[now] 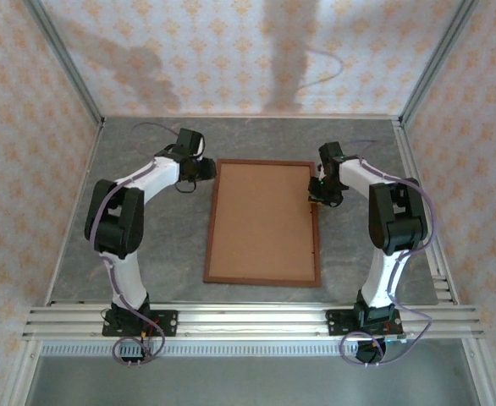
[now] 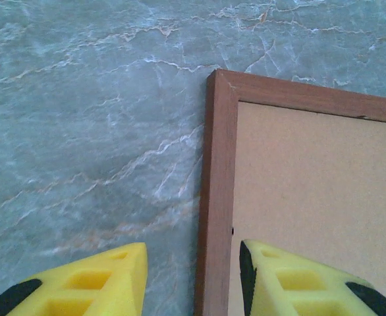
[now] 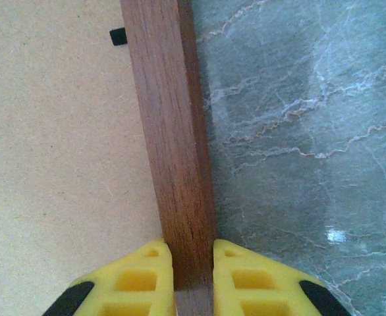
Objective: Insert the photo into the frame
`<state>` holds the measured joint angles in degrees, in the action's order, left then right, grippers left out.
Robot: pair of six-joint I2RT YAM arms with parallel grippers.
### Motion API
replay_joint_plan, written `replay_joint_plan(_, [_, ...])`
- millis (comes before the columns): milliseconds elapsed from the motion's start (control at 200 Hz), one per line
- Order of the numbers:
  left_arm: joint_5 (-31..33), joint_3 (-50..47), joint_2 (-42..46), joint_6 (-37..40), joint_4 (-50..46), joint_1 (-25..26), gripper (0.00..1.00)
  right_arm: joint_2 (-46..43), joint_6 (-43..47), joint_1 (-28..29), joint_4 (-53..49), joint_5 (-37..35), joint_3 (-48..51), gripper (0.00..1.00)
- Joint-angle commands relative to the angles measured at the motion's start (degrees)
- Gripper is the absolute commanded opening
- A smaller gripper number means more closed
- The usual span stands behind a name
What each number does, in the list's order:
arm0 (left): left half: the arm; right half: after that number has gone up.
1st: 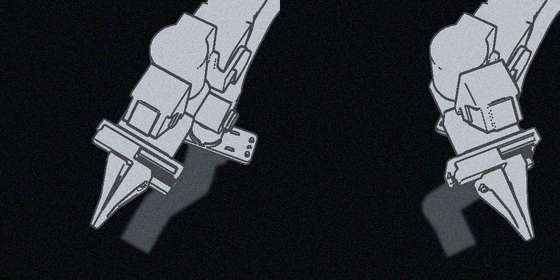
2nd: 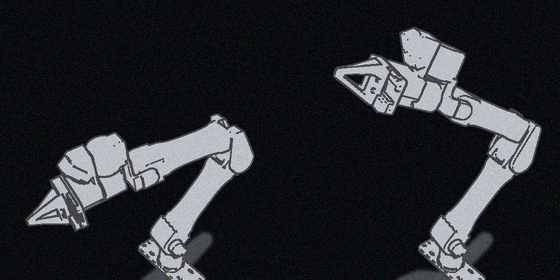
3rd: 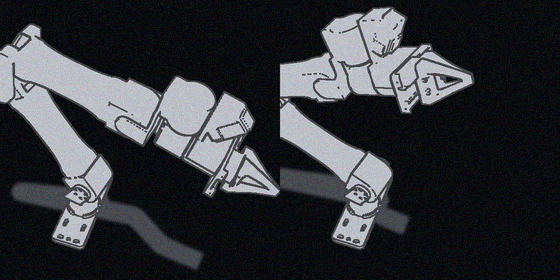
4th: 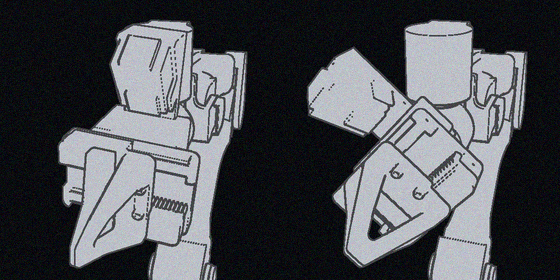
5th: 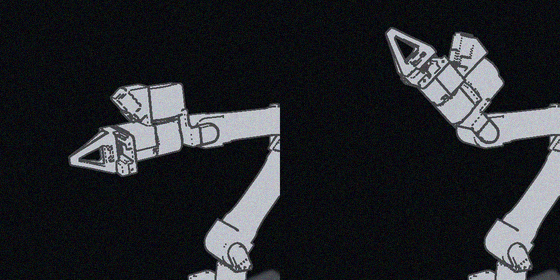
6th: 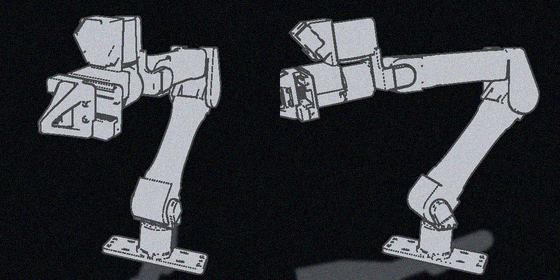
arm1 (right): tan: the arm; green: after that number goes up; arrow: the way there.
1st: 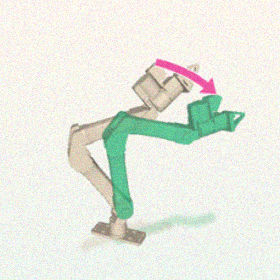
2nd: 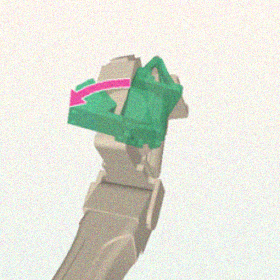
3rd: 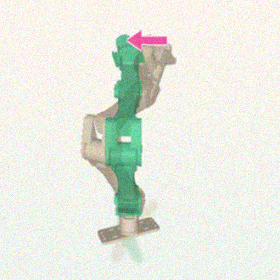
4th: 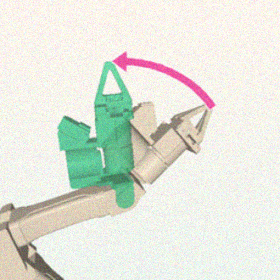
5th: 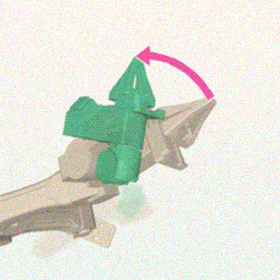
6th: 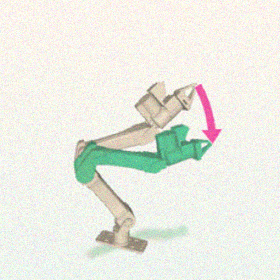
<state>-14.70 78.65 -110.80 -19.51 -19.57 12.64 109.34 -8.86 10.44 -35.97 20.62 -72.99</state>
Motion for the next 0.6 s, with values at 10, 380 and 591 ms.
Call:
replay_joint_plan(10, [-1.55, 3.51, -3.91, 0.75, -4.6, 0.1, 0.41, 1.48, 0.43, -0.15, 0.46, -3.55, -0.92, 0.16])
replay_joint_plan(380, [-3.57, 5.01, -7.98, 1.42, -5.5, 0.85, 0.32, 2.1, 0.67, -0.16, 0.7, -3.02, -1.1, 0.16])
replay_joint_plan(591, [-3.65, 5.44, -9.5, 1.67, -5.89, 1.31, 0.32, 2.23, 0.73, -0.21, 0.55, -2.87, -1.1, 0.16])
